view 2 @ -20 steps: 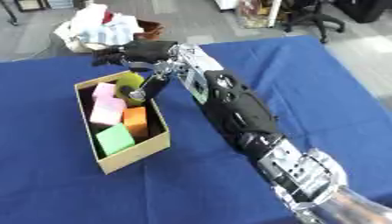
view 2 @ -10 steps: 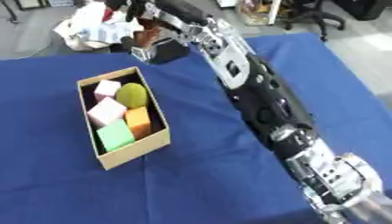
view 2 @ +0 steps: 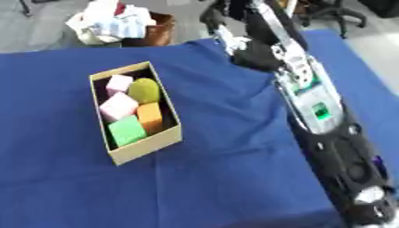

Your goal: Pick up objects on the table and place them in the box.

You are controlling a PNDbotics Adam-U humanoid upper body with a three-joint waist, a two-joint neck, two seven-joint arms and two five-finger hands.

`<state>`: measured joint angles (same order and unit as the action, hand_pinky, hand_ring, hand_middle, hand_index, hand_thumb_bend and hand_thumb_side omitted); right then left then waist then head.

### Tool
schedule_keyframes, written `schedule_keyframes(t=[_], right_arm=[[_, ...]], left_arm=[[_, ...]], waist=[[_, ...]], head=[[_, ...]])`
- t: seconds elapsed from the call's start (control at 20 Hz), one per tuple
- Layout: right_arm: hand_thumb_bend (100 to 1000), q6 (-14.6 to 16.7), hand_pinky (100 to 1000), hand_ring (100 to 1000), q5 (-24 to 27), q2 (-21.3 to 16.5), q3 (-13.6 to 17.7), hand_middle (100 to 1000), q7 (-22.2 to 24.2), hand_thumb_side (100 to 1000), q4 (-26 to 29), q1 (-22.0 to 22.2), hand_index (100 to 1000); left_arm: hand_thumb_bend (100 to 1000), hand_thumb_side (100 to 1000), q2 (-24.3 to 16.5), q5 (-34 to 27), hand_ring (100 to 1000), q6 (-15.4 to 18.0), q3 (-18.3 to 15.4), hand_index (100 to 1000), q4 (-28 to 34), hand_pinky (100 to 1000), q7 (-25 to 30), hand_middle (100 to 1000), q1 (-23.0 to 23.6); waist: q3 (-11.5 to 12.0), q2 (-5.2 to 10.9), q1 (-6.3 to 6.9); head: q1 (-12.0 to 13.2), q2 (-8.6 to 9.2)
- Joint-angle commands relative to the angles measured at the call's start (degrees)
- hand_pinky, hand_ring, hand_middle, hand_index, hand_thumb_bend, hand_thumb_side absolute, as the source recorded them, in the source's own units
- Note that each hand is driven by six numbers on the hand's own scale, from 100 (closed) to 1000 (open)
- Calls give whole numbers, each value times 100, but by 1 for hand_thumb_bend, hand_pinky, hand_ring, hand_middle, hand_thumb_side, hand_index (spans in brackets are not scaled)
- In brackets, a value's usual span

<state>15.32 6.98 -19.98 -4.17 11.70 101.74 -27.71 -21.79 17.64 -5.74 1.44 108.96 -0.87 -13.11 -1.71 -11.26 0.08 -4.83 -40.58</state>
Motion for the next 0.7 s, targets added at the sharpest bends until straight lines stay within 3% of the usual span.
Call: schedule_keyframes(t=[0.05,0.4,0.5,0.7], right_arm=[[100,-98,603,610,243,232,156,689,41,499,339,292,817],[100,-210,592,591,-74,1112,204,672,349,523,219,1123,801],[100,-203,589,585,-198,1221,192,662,399,486,158,1268,797],[100,-178,586,581,-334,1274,109,656,459,511,35,1468,791]], left_arm=[[100,690,51,-233,635,126,-101,814,129,780,-186,661,13],[100,733,349,-768,642,508,-173,811,147,781,-499,666,177],[100,739,401,-860,643,591,-177,810,128,781,-510,668,215],[100,756,488,-987,644,701,-174,809,88,783,-490,669,282]], waist=[[-35,168,-81],[-202,190,-46],[-236,206,-35],[-228,229,-14]], head=[[271,-46],[700,-139],[777,-169],[833,-278]])
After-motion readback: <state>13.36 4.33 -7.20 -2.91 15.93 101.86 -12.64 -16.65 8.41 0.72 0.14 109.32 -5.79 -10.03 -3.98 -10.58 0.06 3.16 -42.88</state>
